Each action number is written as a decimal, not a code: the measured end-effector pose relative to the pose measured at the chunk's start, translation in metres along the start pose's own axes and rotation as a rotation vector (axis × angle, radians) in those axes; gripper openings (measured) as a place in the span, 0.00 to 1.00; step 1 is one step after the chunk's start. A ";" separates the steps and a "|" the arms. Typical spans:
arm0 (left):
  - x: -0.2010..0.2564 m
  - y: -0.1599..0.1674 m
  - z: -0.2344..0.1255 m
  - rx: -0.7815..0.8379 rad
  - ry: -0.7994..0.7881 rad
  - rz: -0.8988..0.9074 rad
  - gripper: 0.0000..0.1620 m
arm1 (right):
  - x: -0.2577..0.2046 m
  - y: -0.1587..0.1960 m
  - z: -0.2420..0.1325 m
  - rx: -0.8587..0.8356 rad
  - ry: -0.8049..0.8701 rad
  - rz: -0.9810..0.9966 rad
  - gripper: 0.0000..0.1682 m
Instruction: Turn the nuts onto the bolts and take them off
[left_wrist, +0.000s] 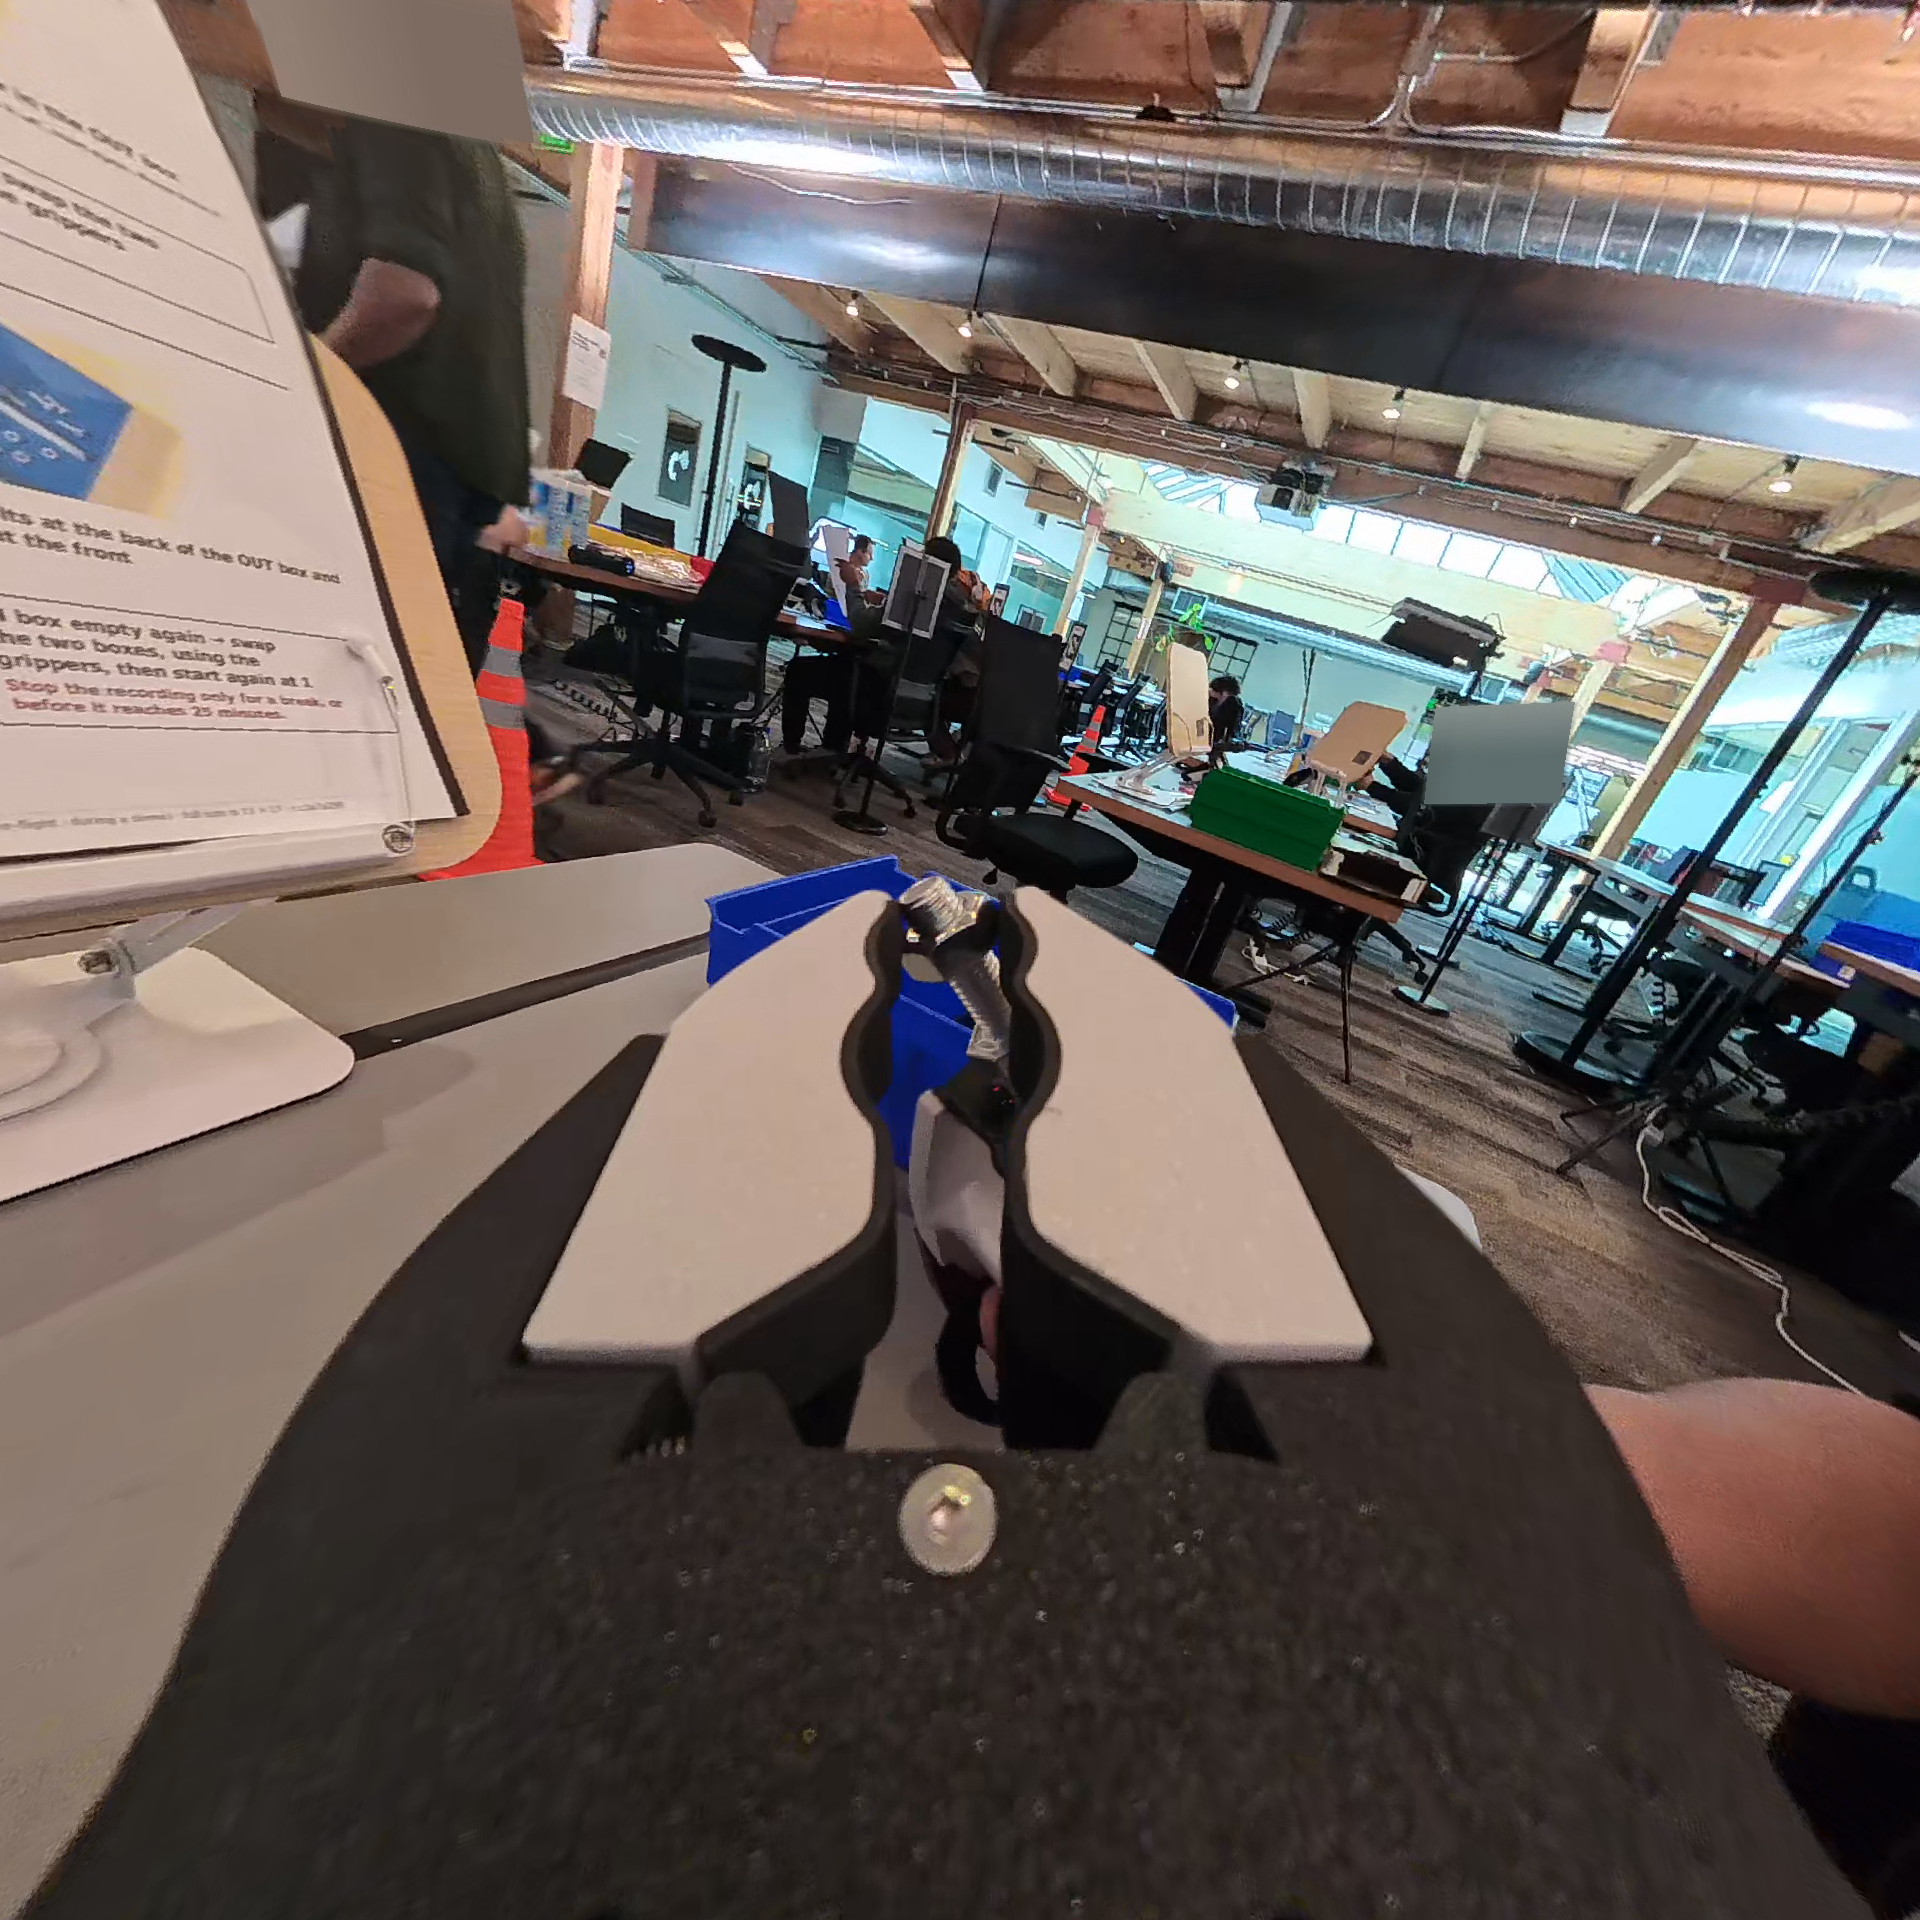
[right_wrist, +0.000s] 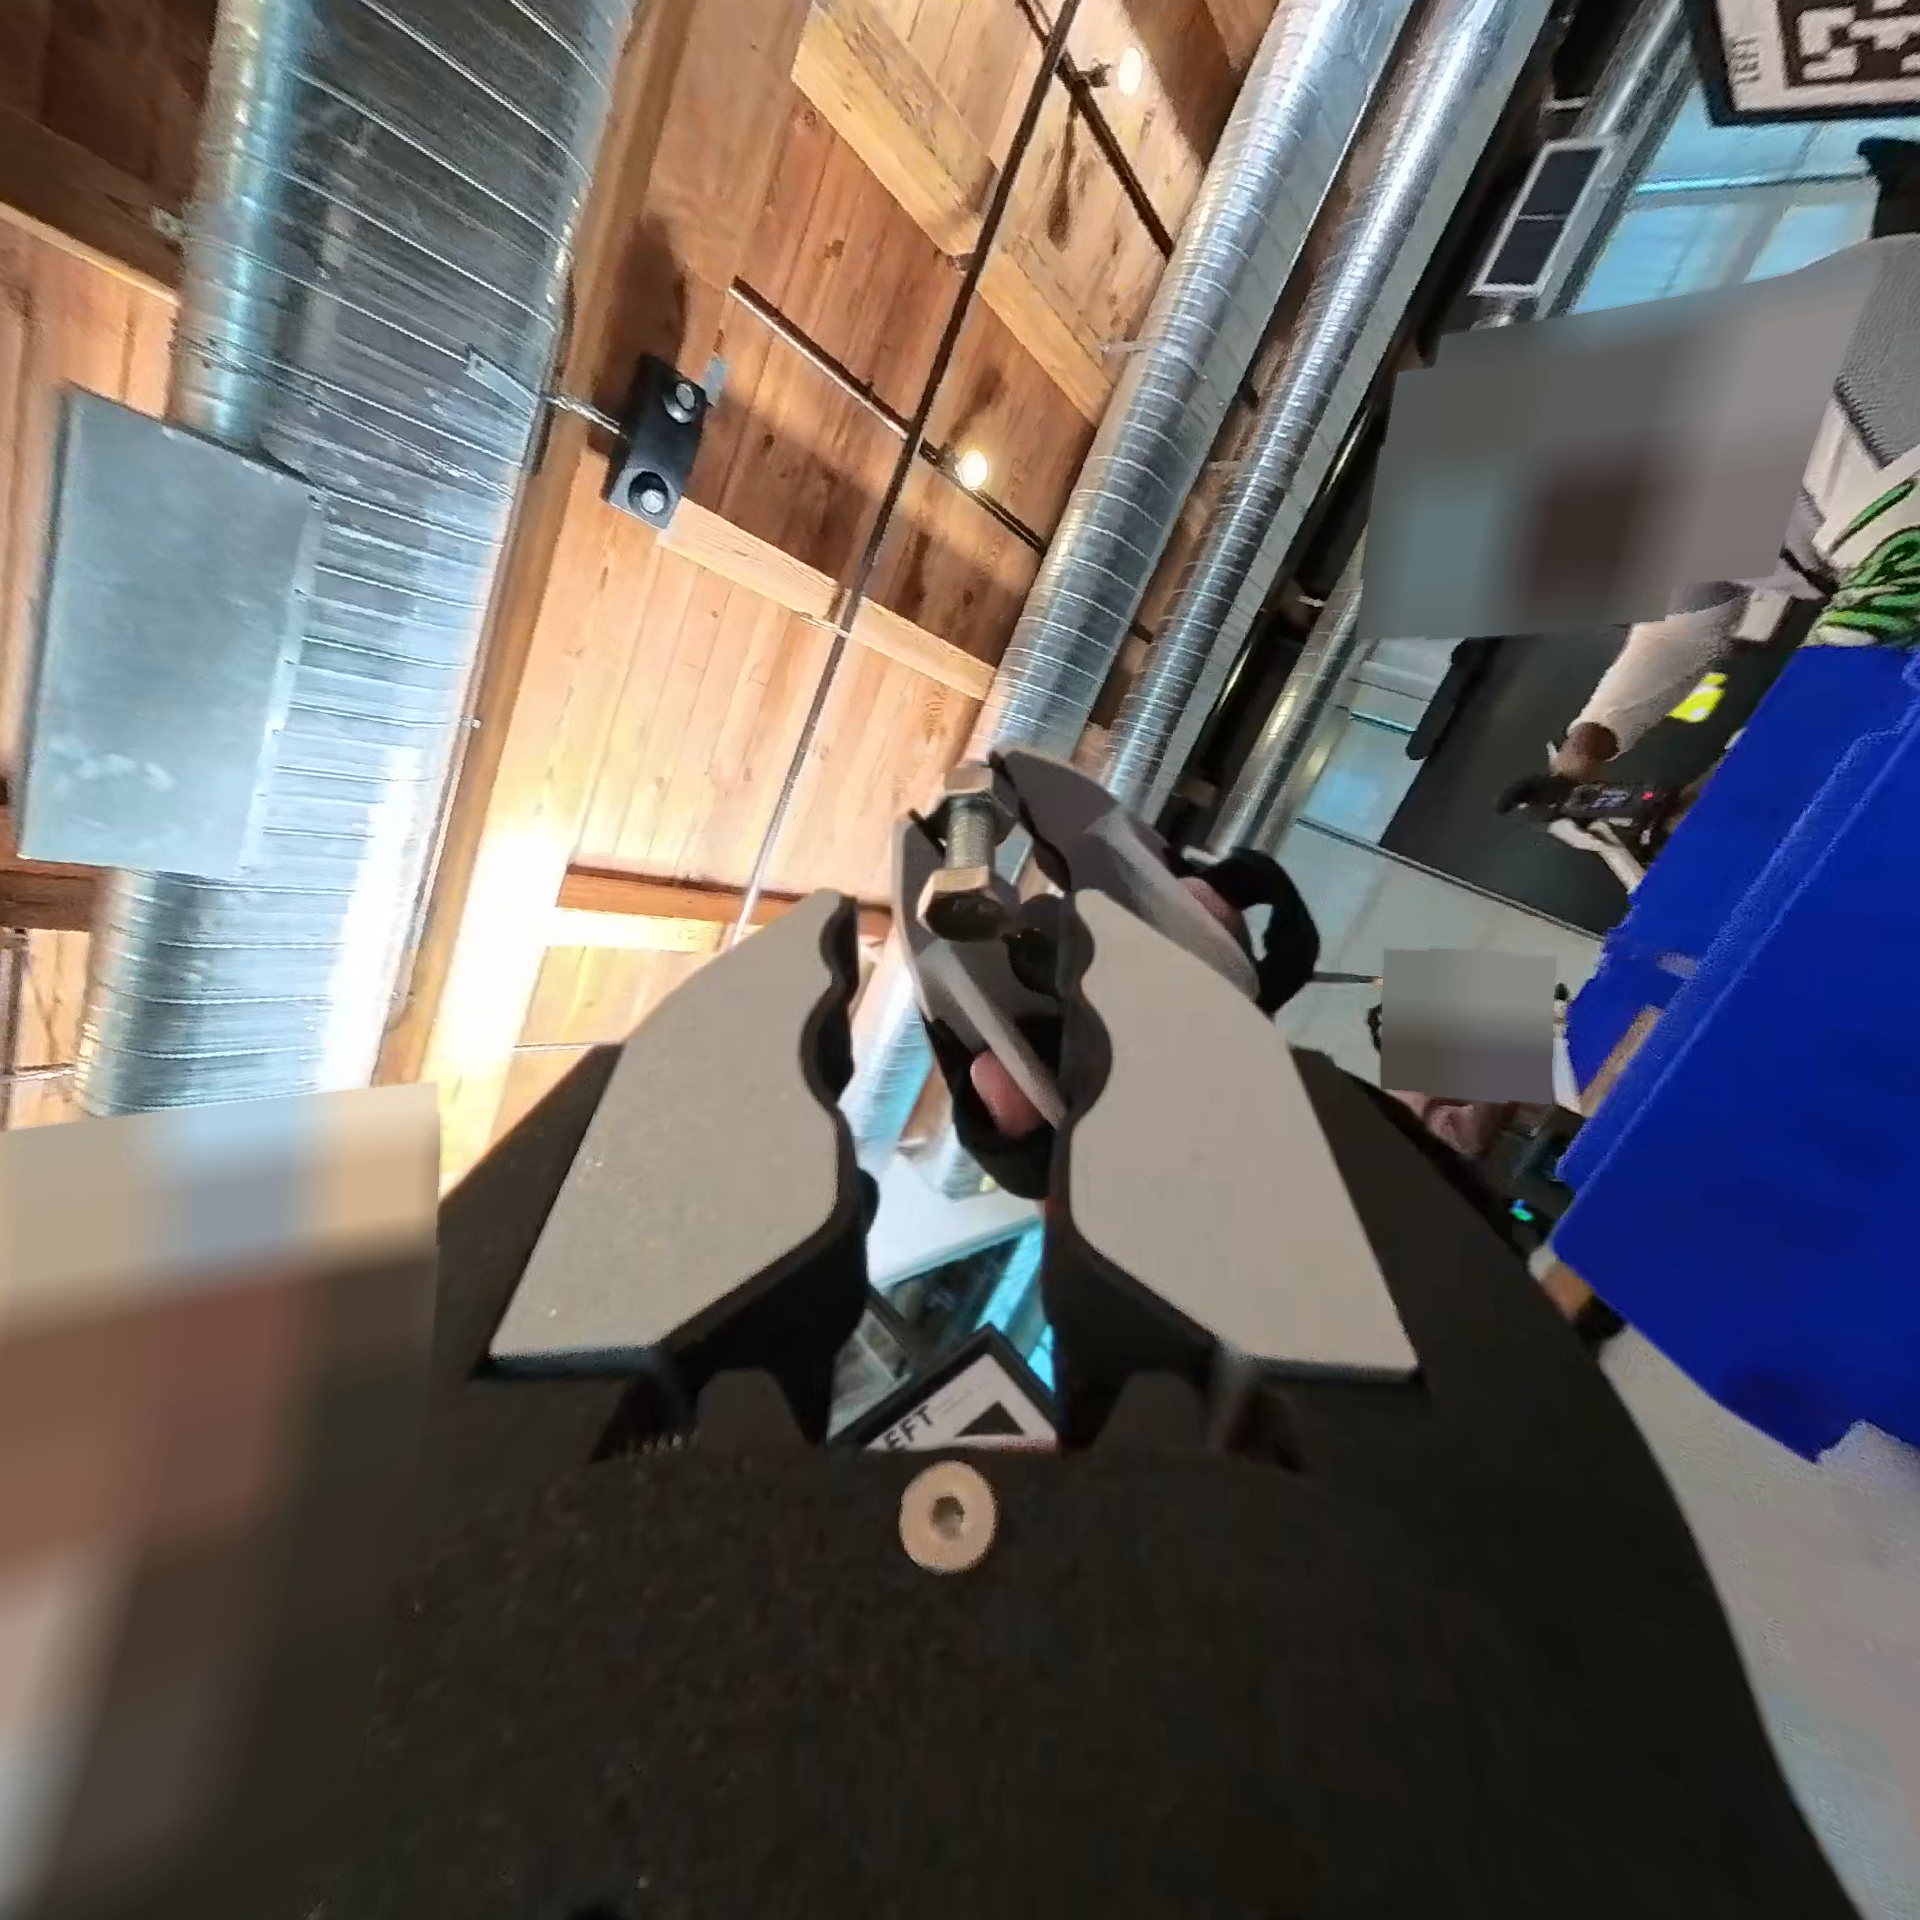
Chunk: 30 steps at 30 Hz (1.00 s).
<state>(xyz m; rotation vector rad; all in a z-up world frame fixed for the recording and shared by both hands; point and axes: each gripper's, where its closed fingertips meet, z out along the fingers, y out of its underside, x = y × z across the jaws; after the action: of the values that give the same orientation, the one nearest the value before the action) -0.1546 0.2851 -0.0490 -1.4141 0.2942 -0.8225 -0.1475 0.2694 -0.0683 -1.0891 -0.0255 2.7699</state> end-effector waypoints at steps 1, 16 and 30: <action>0.002 0.001 0.000 0.000 0.010 0.004 0.10 | -0.001 0.002 0.000 -0.005 -0.022 0.027 0.21; 0.007 0.014 0.006 -0.006 0.006 0.113 0.10 | 0.001 0.003 -0.004 -0.008 -0.081 0.096 0.11; 0.004 0.003 -0.015 -0.093 0.171 -0.217 0.18 | -0.002 0.002 -0.015 -0.480 0.382 -0.776 0.10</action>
<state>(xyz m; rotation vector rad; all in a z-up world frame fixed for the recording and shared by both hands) -0.1599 0.2709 -0.0533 -1.4825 0.3164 -1.1231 -0.1361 0.2667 -0.0774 -1.3214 -0.8912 1.8696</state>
